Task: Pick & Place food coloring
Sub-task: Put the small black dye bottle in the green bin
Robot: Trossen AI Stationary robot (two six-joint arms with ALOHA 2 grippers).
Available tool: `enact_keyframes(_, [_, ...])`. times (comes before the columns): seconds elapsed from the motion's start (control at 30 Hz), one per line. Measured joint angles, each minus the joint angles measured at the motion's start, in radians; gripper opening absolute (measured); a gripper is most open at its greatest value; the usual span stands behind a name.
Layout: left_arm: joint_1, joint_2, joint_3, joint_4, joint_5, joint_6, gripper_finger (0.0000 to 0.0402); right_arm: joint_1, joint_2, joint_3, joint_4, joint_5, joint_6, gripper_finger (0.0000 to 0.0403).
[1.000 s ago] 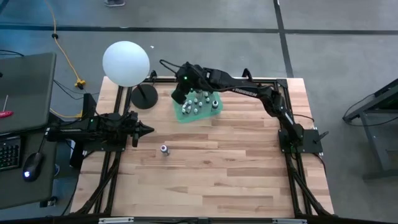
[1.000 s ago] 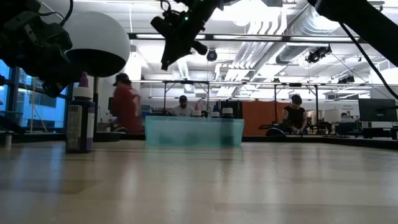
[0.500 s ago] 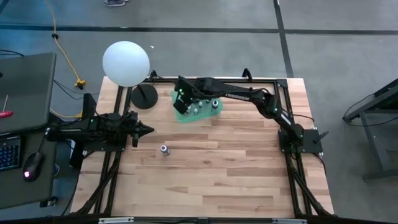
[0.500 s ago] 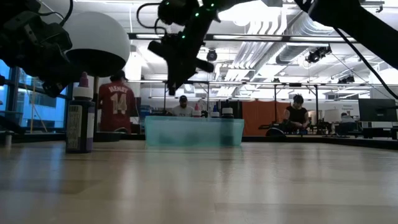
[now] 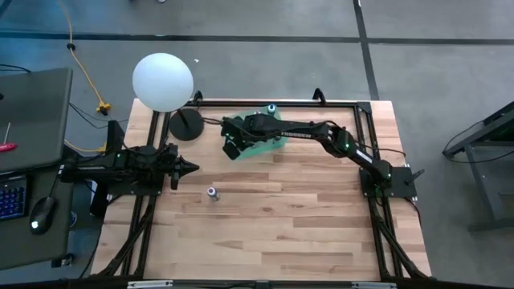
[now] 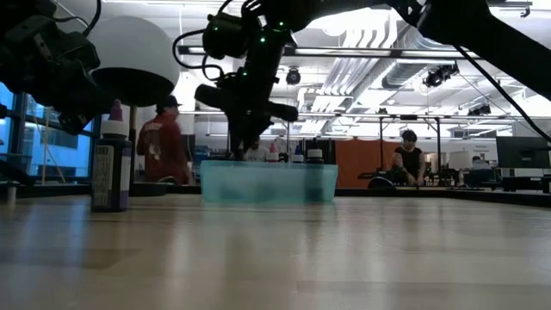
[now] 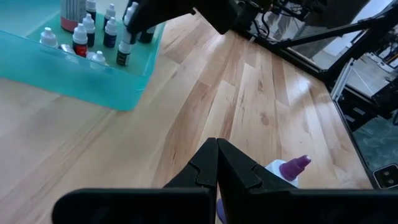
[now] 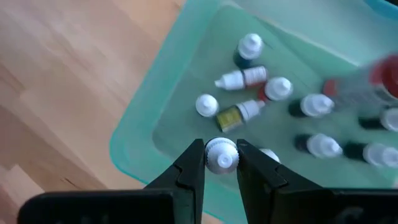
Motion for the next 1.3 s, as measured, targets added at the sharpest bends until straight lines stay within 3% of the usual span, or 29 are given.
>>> enact_keyframes(0.8, [0.000,0.000,0.000,0.000,-0.001,0.000,0.0000,0.016,0.057,0.000,0.010,0.070,0.106,0.0065])
enact_keyframes(1.3, [0.000,0.000,0.000,0.001,0.000,0.000,0.0000,0.029,0.105,0.001,0.044,0.028,0.162,0.0066])
